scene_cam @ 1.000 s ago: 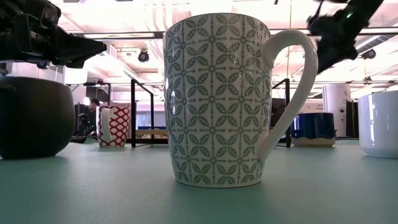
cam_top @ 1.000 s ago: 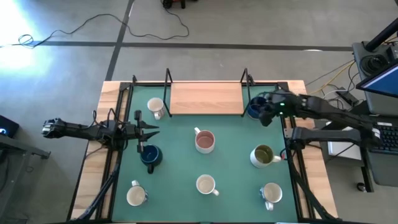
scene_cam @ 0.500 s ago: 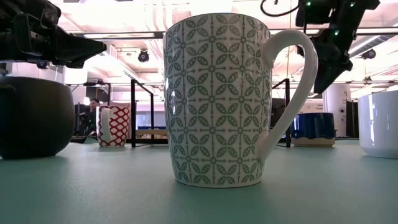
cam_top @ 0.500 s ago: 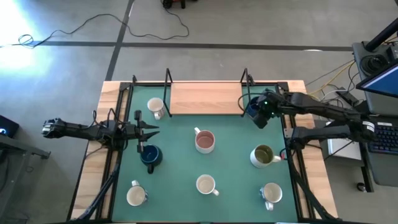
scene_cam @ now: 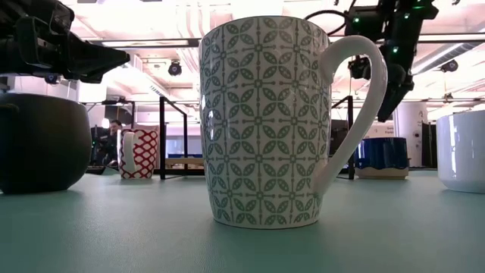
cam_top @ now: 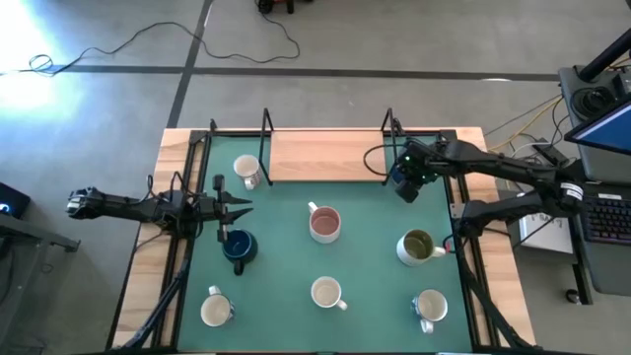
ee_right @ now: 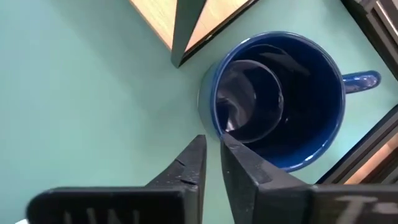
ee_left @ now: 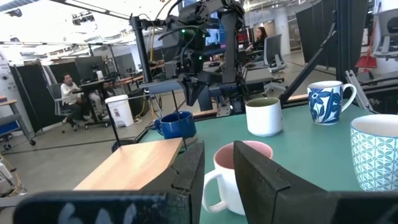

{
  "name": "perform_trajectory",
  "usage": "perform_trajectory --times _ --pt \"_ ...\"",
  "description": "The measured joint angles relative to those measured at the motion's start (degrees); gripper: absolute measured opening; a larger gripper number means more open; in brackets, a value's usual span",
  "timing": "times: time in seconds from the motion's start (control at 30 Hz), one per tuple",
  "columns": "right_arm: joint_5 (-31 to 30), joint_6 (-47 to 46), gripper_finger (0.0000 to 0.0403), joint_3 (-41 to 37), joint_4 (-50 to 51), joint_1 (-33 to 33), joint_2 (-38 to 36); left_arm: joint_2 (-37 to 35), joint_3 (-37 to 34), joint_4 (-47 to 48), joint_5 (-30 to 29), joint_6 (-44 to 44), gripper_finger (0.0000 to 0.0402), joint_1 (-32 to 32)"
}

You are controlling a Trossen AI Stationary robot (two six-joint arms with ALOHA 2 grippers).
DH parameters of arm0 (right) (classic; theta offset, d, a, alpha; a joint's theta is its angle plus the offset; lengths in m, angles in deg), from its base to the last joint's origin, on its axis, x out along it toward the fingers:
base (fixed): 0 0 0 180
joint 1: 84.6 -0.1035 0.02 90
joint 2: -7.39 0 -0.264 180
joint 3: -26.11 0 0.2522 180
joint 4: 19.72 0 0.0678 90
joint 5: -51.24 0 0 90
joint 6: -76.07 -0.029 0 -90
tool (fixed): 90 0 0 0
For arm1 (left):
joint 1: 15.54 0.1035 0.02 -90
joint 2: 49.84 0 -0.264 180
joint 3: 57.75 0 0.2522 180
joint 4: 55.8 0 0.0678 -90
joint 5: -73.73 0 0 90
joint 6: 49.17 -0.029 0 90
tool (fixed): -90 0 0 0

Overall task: Place coffee mugs
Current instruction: Put the blue mug on the shelf

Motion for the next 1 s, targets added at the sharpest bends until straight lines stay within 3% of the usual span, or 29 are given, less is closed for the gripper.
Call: perform_trajectory --times 0.13,0.57,0.7,1.0 --pt "0.0 0.2 0.0041 0.0 0.7 0.0 1.6 0.0 0.0 0.0 0.0 0.0 0.0068 0.0" --pt "-3.1 9.5 0.015 0.0 0.7 0.1 8.2 0.0 0.0 0.0 0.0 0.0 0.0068 0.0" --pt "-7.2 12.3 0.0153 0.2 0.2 0.3 9.8 0.0 0.0 0.0 0.0 0.0 0.0068 0.0" --pt "-3.8 13.5 0.0126 0.2 0.3 2.2 10.6 0.0 0.0 0.0 0.0 0.0 0.0068 0.0"
